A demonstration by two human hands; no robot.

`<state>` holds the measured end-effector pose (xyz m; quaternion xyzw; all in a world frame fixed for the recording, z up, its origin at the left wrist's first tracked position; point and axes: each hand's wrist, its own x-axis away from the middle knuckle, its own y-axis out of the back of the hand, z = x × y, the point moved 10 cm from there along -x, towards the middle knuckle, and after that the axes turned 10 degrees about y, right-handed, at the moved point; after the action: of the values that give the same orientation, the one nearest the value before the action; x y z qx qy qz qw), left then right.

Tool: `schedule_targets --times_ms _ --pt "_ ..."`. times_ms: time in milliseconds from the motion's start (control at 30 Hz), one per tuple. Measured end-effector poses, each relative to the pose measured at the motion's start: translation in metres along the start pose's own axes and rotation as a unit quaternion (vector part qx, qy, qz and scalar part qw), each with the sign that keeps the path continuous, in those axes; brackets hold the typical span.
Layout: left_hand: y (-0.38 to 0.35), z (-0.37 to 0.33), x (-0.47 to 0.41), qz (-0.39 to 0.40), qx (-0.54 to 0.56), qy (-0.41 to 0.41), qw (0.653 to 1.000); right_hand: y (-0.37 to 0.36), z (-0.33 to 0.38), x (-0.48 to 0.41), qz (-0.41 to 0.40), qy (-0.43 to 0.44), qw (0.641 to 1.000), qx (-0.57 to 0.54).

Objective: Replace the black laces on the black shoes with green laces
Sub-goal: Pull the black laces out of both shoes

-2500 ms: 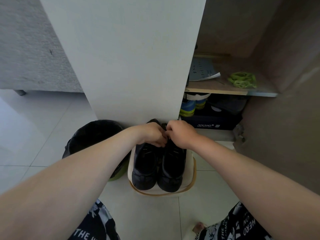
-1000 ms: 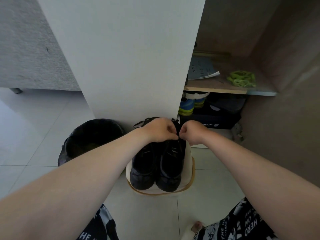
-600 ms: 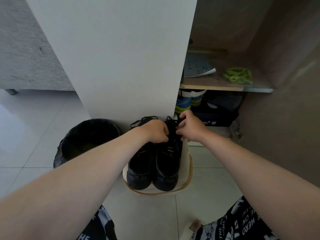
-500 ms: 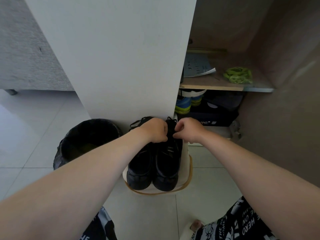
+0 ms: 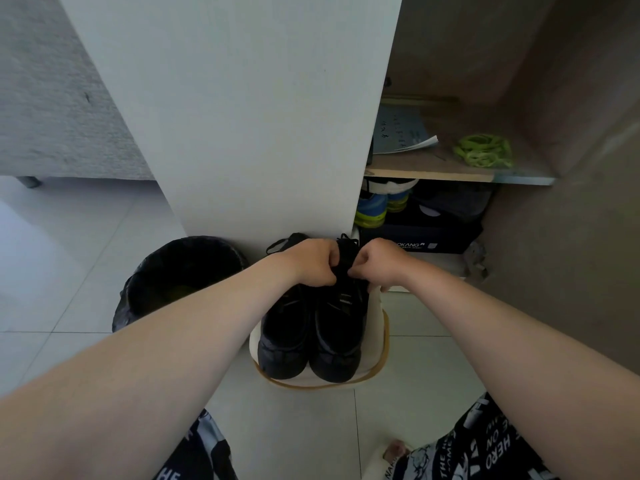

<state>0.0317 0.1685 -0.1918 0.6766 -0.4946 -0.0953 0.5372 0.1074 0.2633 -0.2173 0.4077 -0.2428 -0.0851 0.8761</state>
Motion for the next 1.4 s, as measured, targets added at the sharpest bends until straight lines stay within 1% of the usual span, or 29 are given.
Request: schedule_targets --times_ms 100,233,300,433,467,500,533,600,633,667,700,733,800,833,867,900,967,1033,1133,1200,1300,1333,1400 --pt "-0.003 -0.002 0.001 0.007 0.007 -0.007 1.0 -0.002 -0.01 0.003 0.01 -0.033 0.997 -0.063" --pt "-0.003 -0.004 0.002 0.012 0.011 -0.012 1.0 -0.006 -0.022 0.004 -0.034 -0.059 0.99 -0.126" --pt "-0.004 -0.005 0.002 0.015 0.011 -0.014 1.0 -0.009 -0.022 0.003 -0.053 -0.061 0.988 -0.134" --pt "-0.008 -0.005 0.001 0.023 0.009 -0.017 1.0 -0.005 -0.011 -0.002 -0.081 -0.029 0.981 -0.174" --pt "-0.008 -0.004 0.001 0.024 0.012 -0.015 1.0 0.001 -0.008 -0.002 -0.099 -0.013 0.98 -0.171" --pt "-0.008 -0.004 -0.001 0.025 0.018 -0.013 0.999 0.008 -0.004 -0.003 -0.124 0.013 0.982 -0.144" --pt "-0.008 -0.003 -0.002 0.028 0.026 -0.01 0.999 0.016 0.003 -0.003 -0.147 0.048 0.984 -0.093" --pt "-0.01 -0.002 -0.003 0.036 0.025 -0.01 0.999 0.022 0.017 0.0 -0.166 0.102 0.981 0.002" --pt "-0.011 -0.001 -0.004 0.038 0.019 -0.01 0.999 0.023 0.021 0.001 -0.166 0.105 0.98 0.025" --pt "-0.012 0.0 -0.005 0.039 0.015 -0.007 0.999 0.023 0.019 0.001 -0.157 0.082 0.984 0.031" --pt "-0.012 0.001 -0.005 0.036 0.014 -0.005 0.999 0.02 0.013 0.002 -0.133 0.042 0.99 0.026" --pt "-0.011 0.0 -0.006 0.023 0.002 -0.008 1.0 0.015 0.006 0.004 -0.091 -0.009 0.996 0.014" --pt "-0.002 -0.009 -0.005 -0.041 -0.065 -0.036 0.996 0.0 -0.007 0.012 0.001 -0.089 0.996 -0.021" --pt "0.002 -0.017 -0.004 -0.076 -0.098 -0.06 0.99 -0.004 -0.011 0.014 0.02 -0.103 0.993 -0.047" --pt "0.004 -0.024 -0.003 -0.097 -0.109 -0.087 0.985 -0.005 -0.014 0.013 0.017 -0.105 0.991 -0.077" --pt "0.003 -0.03 -0.002 -0.101 -0.105 -0.11 0.983 -0.003 -0.016 0.012 0.005 -0.101 0.99 -0.1" --pt "-0.004 -0.034 -0.001 -0.068 -0.074 -0.127 0.987 0.001 -0.017 0.009 -0.017 -0.081 0.99 -0.116" --pt "-0.011 -0.033 -0.001 -0.037 -0.05 -0.117 0.991 0.003 -0.014 0.007 -0.025 -0.066 0.989 -0.13" --pt "-0.013 -0.03 -0.004 -0.035 -0.038 -0.095 0.994 0.005 -0.01 0.004 -0.047 -0.051 0.985 -0.157" --pt "-0.014 -0.03 -0.006 -0.027 -0.027 -0.086 0.996 0.01 -0.009 0.002 -0.072 -0.044 0.988 -0.132" --pt "-0.014 -0.029 -0.009 -0.018 -0.017 -0.073 0.997 0.019 -0.001 -0.001 -0.092 -0.021 0.995 -0.018" --pt "-0.013 -0.028 -0.01 -0.02 -0.012 -0.063 0.998 0.021 0.003 -0.001 -0.097 -0.014 0.995 0.001" --pt "-0.012 -0.023 -0.013 -0.022 -0.005 -0.042 0.999 0.024 0.008 -0.001 -0.105 0.002 0.994 -0.018"
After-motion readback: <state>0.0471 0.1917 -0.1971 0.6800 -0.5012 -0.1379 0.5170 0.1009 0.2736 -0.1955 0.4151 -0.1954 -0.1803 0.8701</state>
